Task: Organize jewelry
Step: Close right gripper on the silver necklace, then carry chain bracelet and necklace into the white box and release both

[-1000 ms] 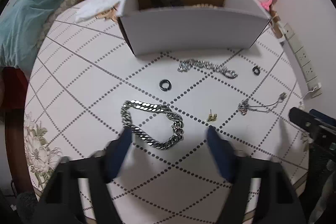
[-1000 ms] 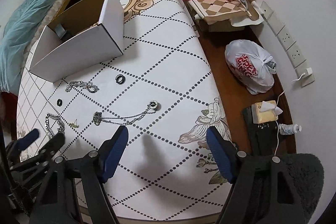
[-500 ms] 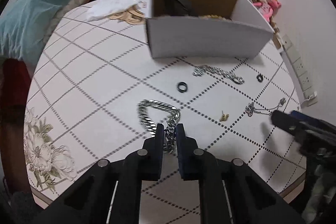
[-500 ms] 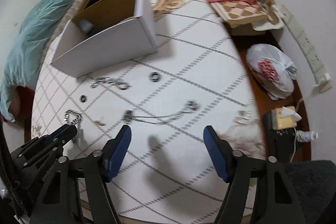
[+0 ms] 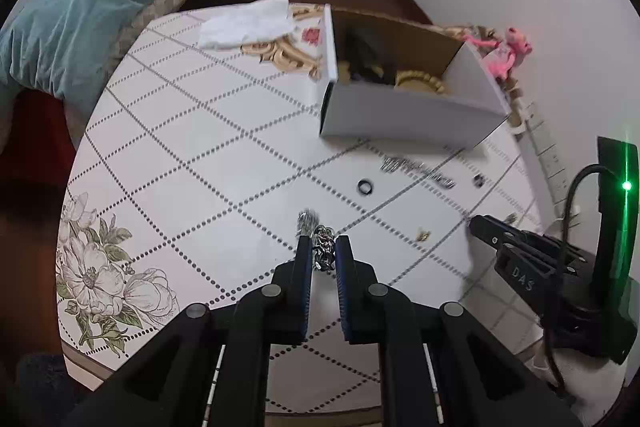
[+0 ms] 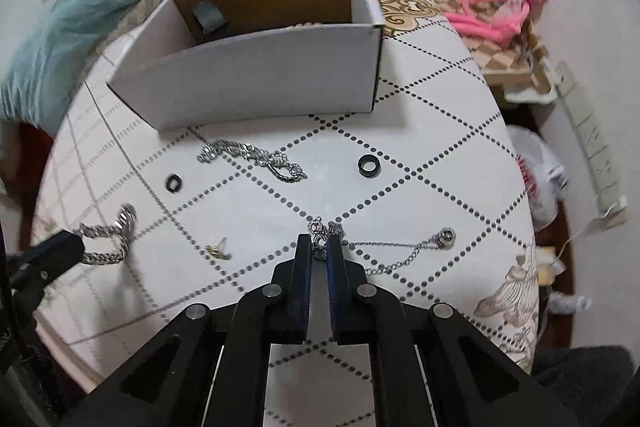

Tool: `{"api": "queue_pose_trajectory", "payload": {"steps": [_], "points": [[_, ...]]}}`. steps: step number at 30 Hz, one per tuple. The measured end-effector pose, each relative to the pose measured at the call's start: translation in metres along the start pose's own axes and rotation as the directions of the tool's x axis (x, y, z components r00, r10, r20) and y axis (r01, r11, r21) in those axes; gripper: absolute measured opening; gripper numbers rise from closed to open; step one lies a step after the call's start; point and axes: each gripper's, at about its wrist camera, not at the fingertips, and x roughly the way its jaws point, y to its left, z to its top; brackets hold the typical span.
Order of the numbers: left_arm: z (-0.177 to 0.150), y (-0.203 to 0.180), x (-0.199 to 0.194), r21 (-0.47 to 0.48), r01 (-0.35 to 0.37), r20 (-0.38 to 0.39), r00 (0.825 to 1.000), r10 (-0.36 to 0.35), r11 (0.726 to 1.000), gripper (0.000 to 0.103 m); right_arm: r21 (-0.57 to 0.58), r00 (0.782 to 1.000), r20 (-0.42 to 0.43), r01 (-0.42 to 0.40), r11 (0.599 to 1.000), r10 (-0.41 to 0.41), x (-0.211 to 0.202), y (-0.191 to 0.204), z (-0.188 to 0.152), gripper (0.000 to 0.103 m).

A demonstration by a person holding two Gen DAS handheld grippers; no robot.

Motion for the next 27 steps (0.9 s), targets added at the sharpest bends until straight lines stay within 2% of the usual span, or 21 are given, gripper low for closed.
{"api": "queue_pose_trajectory", "payload": {"steps": [6,11,15,21,23,24,27], "points": [[0.026,-0.01,-0.034,0.028,0.047,0.061,0.997,-0.048,0.999,0.009,0.071,0.989,0.046,-0.141,0.987,0.138,-0.045,-0.015,0.021,0.007],[0.059,-0.031,-0.06,0.093,0.072,0.118,0.99,-0.083,0.993,0.009,0.059,0.969,0.105,-0.23,0.971,0.223,-0.092,-0.017,0.052,0.007],[0.088,-0.046,-0.069,0.136,0.091,0.141,0.984,-0.11,0.987,0.009,0.02,0.954,0.143,-0.27,0.963,0.265,-0.123,-0.011,0.084,0.007],[0.133,-0.051,-0.056,0.142,0.111,0.137,0.982,-0.13,0.984,0.009,-0.045,0.956,0.168,-0.237,0.97,0.242,-0.136,-0.001,0.135,0.007],[0.143,-0.048,-0.045,0.137,0.106,0.119,0.985,-0.122,0.985,0.009,-0.049,0.96,0.155,-0.227,0.973,0.232,-0.129,-0.002,0.153,0.007],[0.148,-0.046,-0.037,0.132,0.108,0.105,0.987,-0.122,0.985,0.009,-0.05,0.964,0.149,-0.216,0.975,0.221,-0.124,-0.002,0.161,0.001],[0.158,-0.042,-0.016,0.116,0.1,0.063,0.992,-0.107,0.988,0.009,-0.045,0.971,0.119,-0.203,0.978,0.207,-0.106,-0.004,0.181,0.0]]}}
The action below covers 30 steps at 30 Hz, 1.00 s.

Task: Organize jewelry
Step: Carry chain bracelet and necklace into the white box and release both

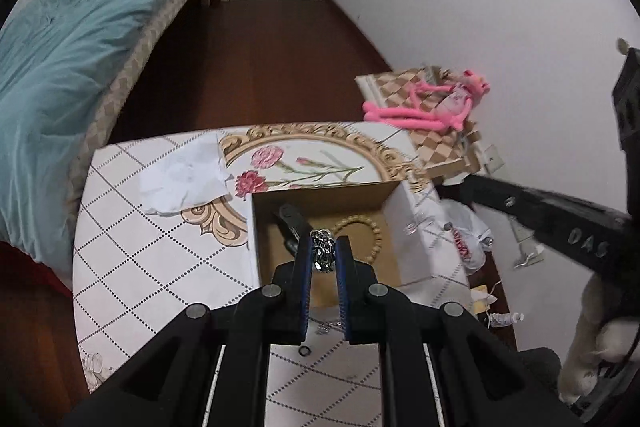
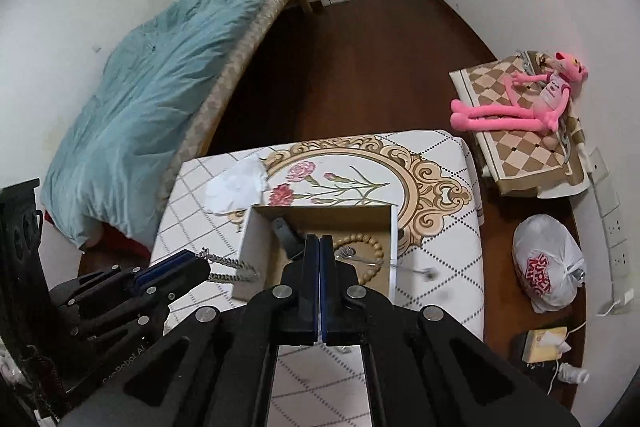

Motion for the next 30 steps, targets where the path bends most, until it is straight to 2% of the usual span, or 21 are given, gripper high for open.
{"api": "queue_pose_trajectory", "payload": {"steps": [4,10,12,14,15,16,17,18,19,22,24,27,30], "points": [[0.004,0.011,0.029,-0.007,-0.015,-0.06,0.998,0.014,1.0,0.009,0.014,1.0,-0.03,-0.002,1.0,0.002,0.018,-0.01,0.013,0.0],[0.005,0.021,0.055,-0.048,-0.014,-0.127,0.992,0.008,0.999,0.01,0.006,1.0,-0.008,-0.014,1.0,0.014,0.022,-0.013,0.021,0.0],[0.005,0.023,0.06,-0.078,-0.013,-0.148,0.989,0.002,0.997,0.01,0.047,0.999,-0.027,-0.023,0.999,0.024,0.027,-0.023,0.021,0.0],[0.003,0.02,0.063,-0.069,-0.03,-0.151,0.988,0.019,0.997,0.014,0.106,0.998,-0.055,-0.029,0.994,0.035,0.035,-0.041,0.015,0.0],[0.001,0.019,0.063,-0.057,-0.05,-0.148,0.988,0.041,0.997,0.025,0.125,0.997,-0.063,-0.023,0.992,0.031,0.038,-0.048,0.012,0.001],[0.001,0.017,0.063,-0.047,-0.064,-0.143,0.988,0.057,0.997,0.051,0.149,0.997,-0.074,-0.014,0.989,0.026,0.042,-0.056,0.007,0.002],[0.0,0.015,0.064,-0.035,-0.086,-0.135,0.988,0.081,0.996,0.069,0.174,0.995,-0.092,-0.013,0.985,0.03,0.047,-0.064,0.001,0.004],[-0.002,0.014,0.064,-0.029,-0.103,-0.128,0.987,0.099,0.994,0.096,0.196,0.994,-0.104,-0.017,0.98,0.038,0.05,-0.07,-0.003,0.011],[-0.003,0.013,0.064,-0.027,-0.109,-0.121,0.987,0.105,0.994,0.098,0.228,0.992,-0.114,-0.021,0.973,0.049,0.054,-0.078,-0.009,0.022],[-0.009,0.013,0.061,-0.025,-0.158,-0.104,0.982,0.155,0.987,0.098,0.289,0.989,-0.12,-0.045,0.956,0.083,0.06,-0.092,-0.026,0.041],[-0.018,0.013,0.057,-0.025,-0.198,-0.089,0.977,0.195,0.98,0.099,0.285,0.991,-0.107,-0.042,0.958,0.076,0.057,-0.092,-0.038,0.045],[-0.041,0.015,0.047,-0.05,-0.245,-0.063,0.968,0.241,0.968,0.099,0.23,0.996,-0.087,0.001,0.973,0.02,0.05,-0.082,-0.065,0.058],[-0.064,0.017,0.04,-0.069,-0.283,-0.048,0.959,0.28,0.957,0.099,0.153,0.995,-0.084,0.062,0.986,-0.049,0.047,-0.07,-0.094,0.059]]}}
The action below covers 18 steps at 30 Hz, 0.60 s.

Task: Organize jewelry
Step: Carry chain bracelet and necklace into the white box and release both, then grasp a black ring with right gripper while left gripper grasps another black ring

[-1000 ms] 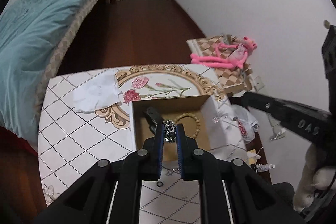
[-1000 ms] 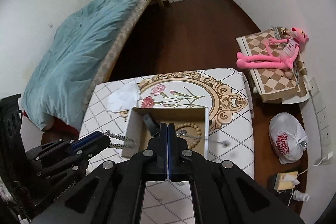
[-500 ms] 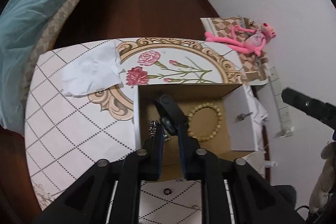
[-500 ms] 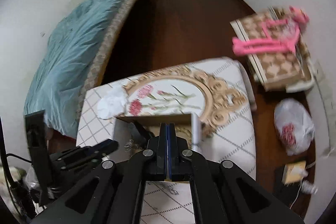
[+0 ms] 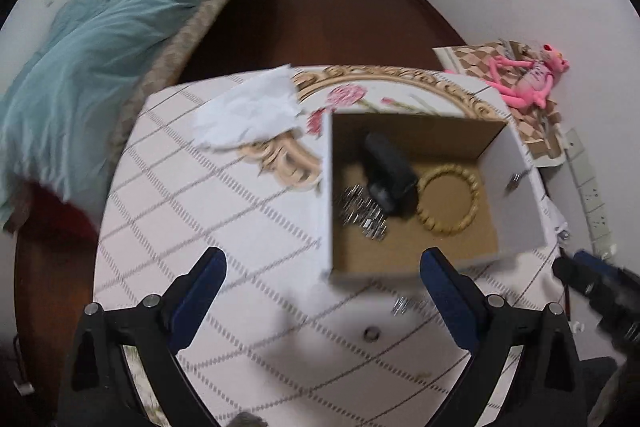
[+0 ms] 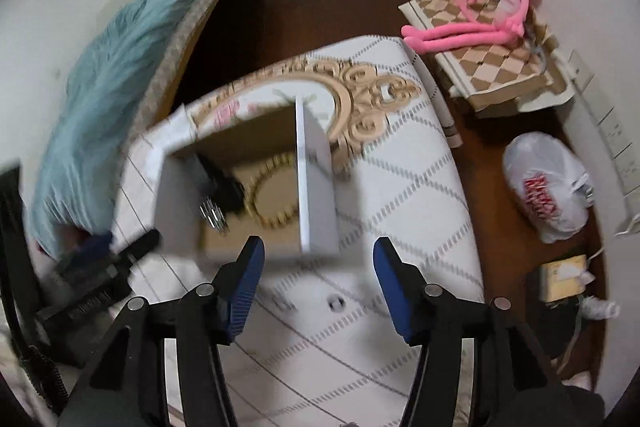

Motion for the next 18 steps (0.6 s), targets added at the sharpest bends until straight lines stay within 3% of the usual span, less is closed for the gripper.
{"api": "queue_pose_trajectory", "payload": {"steps": [6,14,17,18], "points": [[-0.042,0.011,0.01,-0.037,-0.04,-0.031,0.999,0.039,0.999,0.099,-0.088,0.996,-0.028,0.081,0.993,-0.084,0.027,0.007,-0.05,0.059],[-0.069,0.011,0.031,-0.021,-0.085,-0.063,0.994,0.084,0.996,0.099,-0.173,0.981,0.052,0.192,0.966,-0.186,0.058,0.015,-0.072,0.058],[-0.07,0.009,0.036,-0.02,-0.079,-0.07,0.995,0.077,0.997,0.099,-0.194,0.974,0.093,0.221,0.956,-0.206,0.059,0.02,-0.074,0.052],[-0.07,0.008,0.037,-0.019,-0.077,-0.071,0.995,0.075,0.997,0.099,-0.193,0.972,0.101,0.229,0.954,-0.212,0.06,0.02,-0.073,0.046]]}}
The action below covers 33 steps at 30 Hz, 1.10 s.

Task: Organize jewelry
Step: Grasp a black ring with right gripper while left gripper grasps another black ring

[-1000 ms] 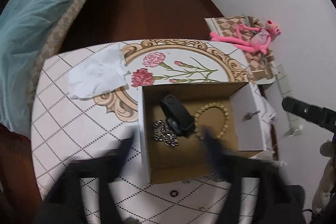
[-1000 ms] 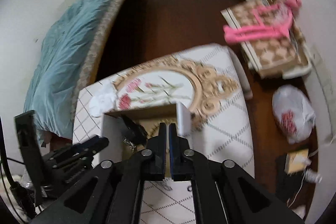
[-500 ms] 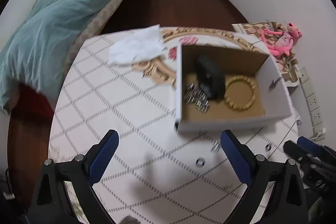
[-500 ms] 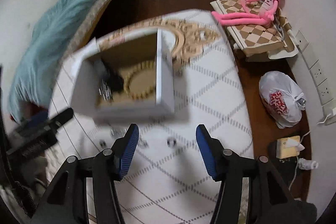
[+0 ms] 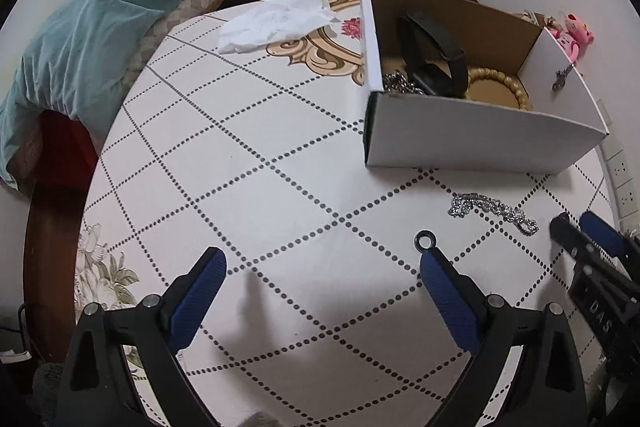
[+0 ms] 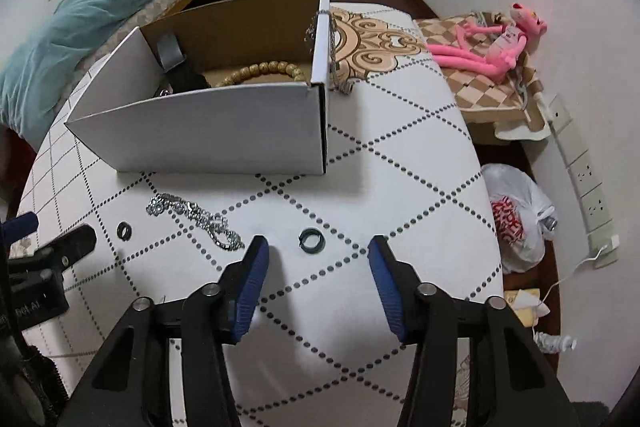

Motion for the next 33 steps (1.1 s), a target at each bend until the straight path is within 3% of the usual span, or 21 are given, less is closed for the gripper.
{"api": "queue_pose_trajectory", "payload": {"steps": [2,4,5,10,18,28,33], "points": [[0.0,-0.002,0.003,0.0,0.004,-0.007,1.0,-0.004,1.0,0.099,0.001,1.0,0.014,0.011,1.0,-0.011,0.001,0.0,0.002,0.035],[-0.001,-0.004,0.006,-0.004,0.013,-0.013,1.0,-0.013,1.0,0.099,0.002,1.0,0.022,0.018,1.0,-0.018,0.002,-0.001,0.003,0.016],[-0.002,-0.005,0.006,-0.005,0.014,-0.014,1.0,-0.014,1.0,0.099,0.001,1.0,0.024,0.018,1.0,-0.018,0.002,-0.001,0.004,0.013],[-0.004,-0.007,0.006,-0.014,0.032,-0.015,0.999,-0.032,0.999,0.099,-0.018,0.999,0.036,0.014,1.0,-0.013,0.002,-0.001,0.003,0.013],[-0.005,-0.021,0.006,0.017,0.105,0.003,0.994,-0.105,0.994,0.097,0.049,0.999,0.043,-0.028,0.998,0.026,-0.015,-0.01,-0.007,0.013],[0.002,-0.04,0.006,0.08,0.12,0.022,0.992,-0.122,0.99,0.031,0.077,0.999,0.027,-0.021,0.997,0.019,-0.014,-0.017,-0.01,0.013],[0.004,-0.044,0.007,0.09,0.123,0.023,0.992,-0.125,0.988,0.022,0.084,1.0,0.024,-0.018,0.996,0.016,-0.014,-0.017,-0.011,0.013]]}}
